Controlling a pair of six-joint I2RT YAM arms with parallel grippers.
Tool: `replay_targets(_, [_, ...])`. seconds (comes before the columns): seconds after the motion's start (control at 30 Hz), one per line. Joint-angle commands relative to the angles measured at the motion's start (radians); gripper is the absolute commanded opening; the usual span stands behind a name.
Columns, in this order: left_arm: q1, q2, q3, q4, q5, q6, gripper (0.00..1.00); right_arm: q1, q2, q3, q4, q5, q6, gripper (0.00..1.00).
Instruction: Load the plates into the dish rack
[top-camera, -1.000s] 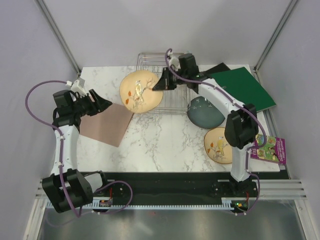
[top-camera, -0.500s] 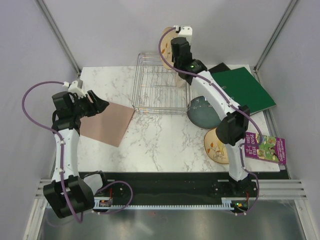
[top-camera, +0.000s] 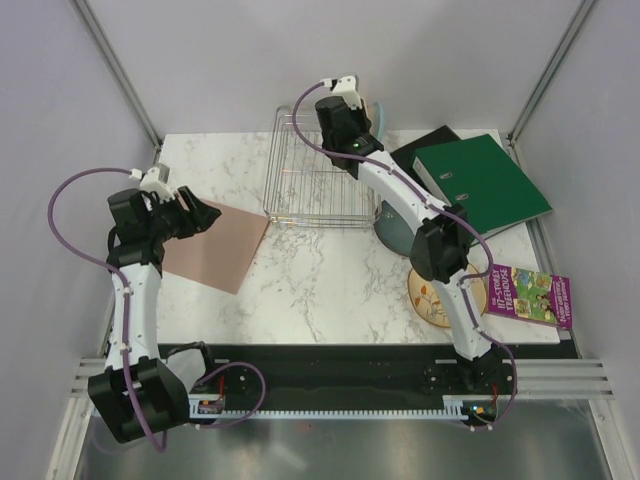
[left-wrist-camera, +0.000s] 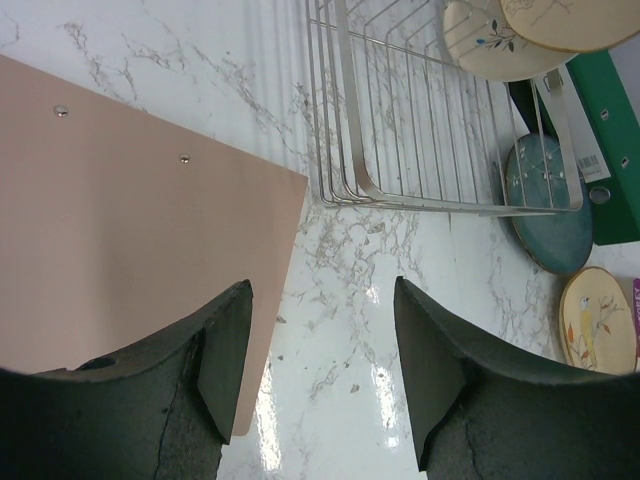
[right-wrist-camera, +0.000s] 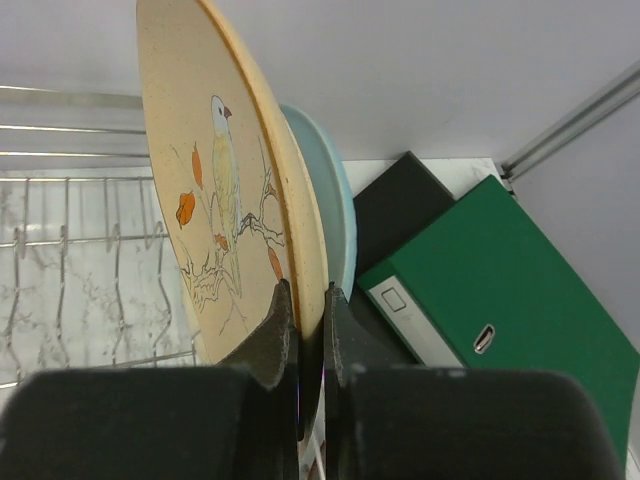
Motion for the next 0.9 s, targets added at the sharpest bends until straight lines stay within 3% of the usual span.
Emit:
replay_targets(0.0, [-0.007, -0.015, -0.010, 0.033, 0.021, 0.036, 0.66, 0.000, -0.017, 0.103, 0.162, 0.113, -0.045, 0.00])
replay_targets(0.77, [-0.039, 0.008, -0.016, 0.015, 0.018, 0.059, 0.66, -0.005, 0.208, 0.180, 0.163, 0.107, -0.019, 0.00])
replay_targets(0.83, [-0.042, 0.006, -0.020, 0.015, 0.018, 0.056, 0.66, -0.003, 0.210, 0.171, 0.165, 0.104, -0.024, 0.09])
replay_targets(0.87, [-0.043, 0.006, -0.019, 0.015, 0.018, 0.055, 0.66, -0.003, 0.207, 0.153, 0.165, 0.102, -0.030, 0.18])
